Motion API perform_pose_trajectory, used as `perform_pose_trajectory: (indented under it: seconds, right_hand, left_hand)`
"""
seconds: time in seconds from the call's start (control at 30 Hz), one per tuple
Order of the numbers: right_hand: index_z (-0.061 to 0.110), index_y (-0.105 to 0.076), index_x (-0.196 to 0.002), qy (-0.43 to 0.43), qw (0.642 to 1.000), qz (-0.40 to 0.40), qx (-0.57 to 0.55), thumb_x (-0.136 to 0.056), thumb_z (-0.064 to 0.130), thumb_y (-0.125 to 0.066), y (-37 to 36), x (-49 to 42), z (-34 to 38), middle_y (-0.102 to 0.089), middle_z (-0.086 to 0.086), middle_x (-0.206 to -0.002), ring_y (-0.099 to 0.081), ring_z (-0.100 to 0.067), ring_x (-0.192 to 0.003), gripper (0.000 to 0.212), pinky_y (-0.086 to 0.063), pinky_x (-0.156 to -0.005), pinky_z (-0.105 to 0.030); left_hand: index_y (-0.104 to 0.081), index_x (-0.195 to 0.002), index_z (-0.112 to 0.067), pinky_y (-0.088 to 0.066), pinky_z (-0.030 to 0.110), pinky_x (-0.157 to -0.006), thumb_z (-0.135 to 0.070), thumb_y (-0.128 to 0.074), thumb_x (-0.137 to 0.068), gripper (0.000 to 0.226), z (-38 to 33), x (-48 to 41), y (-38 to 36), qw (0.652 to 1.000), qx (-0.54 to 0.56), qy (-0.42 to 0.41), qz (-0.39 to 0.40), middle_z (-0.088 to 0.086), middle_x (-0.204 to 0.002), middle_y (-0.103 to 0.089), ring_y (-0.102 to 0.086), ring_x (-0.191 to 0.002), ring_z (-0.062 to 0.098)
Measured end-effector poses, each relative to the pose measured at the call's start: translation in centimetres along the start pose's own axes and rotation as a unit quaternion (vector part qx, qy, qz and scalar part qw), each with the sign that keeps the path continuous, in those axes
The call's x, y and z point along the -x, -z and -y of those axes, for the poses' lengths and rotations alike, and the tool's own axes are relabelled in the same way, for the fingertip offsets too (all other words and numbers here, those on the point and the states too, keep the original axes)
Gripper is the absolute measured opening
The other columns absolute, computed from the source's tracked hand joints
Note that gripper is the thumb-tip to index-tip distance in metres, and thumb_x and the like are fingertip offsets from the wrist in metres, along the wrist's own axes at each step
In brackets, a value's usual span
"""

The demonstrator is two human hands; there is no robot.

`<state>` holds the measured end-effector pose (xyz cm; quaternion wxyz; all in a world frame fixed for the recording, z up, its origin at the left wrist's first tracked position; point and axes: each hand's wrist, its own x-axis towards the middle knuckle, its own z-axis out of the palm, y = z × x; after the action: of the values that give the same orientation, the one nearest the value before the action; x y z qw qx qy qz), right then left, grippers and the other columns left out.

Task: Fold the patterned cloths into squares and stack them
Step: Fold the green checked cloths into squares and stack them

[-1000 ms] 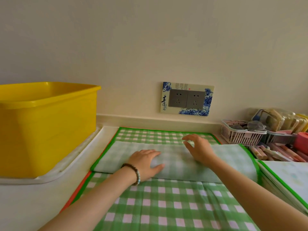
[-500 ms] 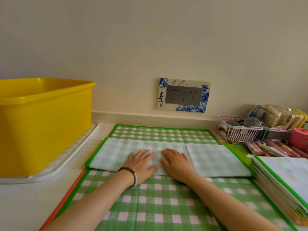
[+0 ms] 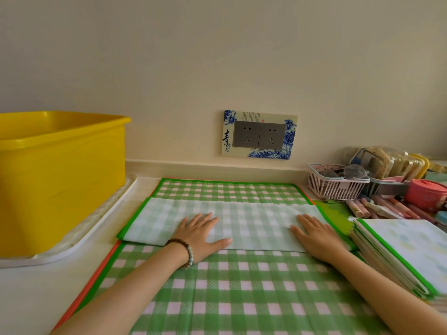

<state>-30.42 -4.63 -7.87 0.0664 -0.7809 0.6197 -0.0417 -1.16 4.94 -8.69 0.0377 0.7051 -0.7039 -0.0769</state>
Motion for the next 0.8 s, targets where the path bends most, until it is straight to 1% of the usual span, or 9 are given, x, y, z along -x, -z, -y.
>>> perform_pose_trajectory:
  seconds: [0.13,0.27,0.33,0.4,0.47,0.53,0.67,0.8]
  right_hand:
    - [0.021,-0.008,-0.151,-0.024,1.000,0.011,0.015,-0.097,0.057,-0.017,0.3,0.0,-1.7,-0.004,0.003,-0.159,-0.004,-0.014,-0.146,0.066,-0.004,-0.119,-0.035]
    - [0.019,-0.013,-0.150,-0.028,0.999,0.015,-0.006,-0.098,0.053,-0.021,0.7,-0.2,-0.7,-0.007,0.001,-0.159,-0.006,-0.017,-0.146,0.063,-0.003,-0.119,-0.039]
    - [0.021,-0.017,-0.150,0.003,1.000,-0.002,-0.020,-0.098,0.051,-0.024,0.8,0.2,1.1,-0.010,0.001,-0.159,-0.010,-0.017,-0.146,0.060,-0.005,-0.119,-0.039]
    - [0.024,-0.018,-0.149,0.071,0.997,-0.012,-0.030,-0.098,0.051,-0.025,0.7,0.9,4.0,-0.010,0.002,-0.159,-0.010,-0.015,-0.145,0.059,-0.006,-0.118,-0.038]
    - [0.028,-0.017,-0.149,0.141,0.989,-0.001,-0.040,-0.096,0.055,-0.024,0.2,1.8,7.2,-0.008,0.004,-0.159,-0.006,-0.015,-0.146,0.059,-0.002,-0.118,-0.039]
    - [0.033,-0.016,-0.149,0.181,0.982,0.017,-0.042,-0.094,0.059,-0.023,-0.4,2.6,9.7,-0.007,0.006,-0.158,-0.002,-0.014,-0.146,0.061,0.001,-0.118,-0.039]
    - [0.043,-0.012,-0.147,0.197,0.980,0.023,-0.030,-0.090,0.068,-0.020,-1.9,3.5,10.9,-0.006,0.011,-0.158,-0.001,-0.012,-0.146,0.062,0.002,-0.119,-0.037]
    - [0.045,-0.011,-0.146,0.192,0.981,0.024,-0.021,-0.088,0.070,-0.019,-1.9,3.4,10.7,-0.007,0.012,-0.158,-0.002,-0.011,-0.146,0.064,0.000,-0.119,-0.037]
  left_hand:
    - [-0.003,-0.150,-0.032,0.003,0.043,-0.118,-0.081,-0.015,-0.077,0.088,-0.1,0.0,0.0,1.000,-0.001,0.002,-0.004,-0.011,-0.157,0.008,0.007,-0.145,0.012]
    - [-0.003,-0.150,-0.031,0.003,0.043,-0.118,-0.078,-0.016,-0.081,0.085,-0.2,0.1,0.1,1.000,-0.002,0.004,-0.002,-0.010,-0.158,0.008,0.008,-0.145,0.012]
    - [-0.002,-0.150,-0.031,0.003,0.043,-0.118,-0.076,-0.015,-0.083,0.081,-0.2,0.1,0.1,1.000,-0.003,0.005,-0.001,-0.010,-0.158,0.008,0.008,-0.145,0.012]
    - [-0.002,-0.150,-0.031,0.003,0.042,-0.118,-0.072,-0.014,-0.087,0.076,-0.3,0.1,0.1,1.000,-0.004,0.006,0.000,-0.010,-0.158,0.008,0.008,-0.145,0.012]
    - [-0.002,-0.150,-0.031,0.003,0.041,-0.118,-0.068,-0.013,-0.090,0.072,-0.3,0.1,0.2,1.000,-0.008,0.006,0.003,-0.010,-0.158,0.008,0.008,-0.145,0.012]
    - [-0.001,-0.150,-0.031,0.003,0.041,-0.118,-0.064,-0.011,-0.092,0.067,-0.4,0.2,0.2,1.000,-0.009,0.006,0.001,-0.010,-0.158,0.008,0.007,-0.145,0.012]
    - [-0.002,-0.150,-0.031,0.004,0.040,-0.118,-0.055,-0.012,-0.096,0.060,-0.4,0.0,0.2,1.000,0.005,0.005,-0.002,-0.011,-0.158,0.007,0.008,-0.145,0.010]
    - [-0.003,-0.149,-0.032,0.003,0.041,-0.118,-0.057,-0.013,-0.096,0.060,-0.4,-0.1,0.3,1.000,0.000,0.012,0.000,-0.011,-0.158,0.007,0.007,-0.145,0.011]
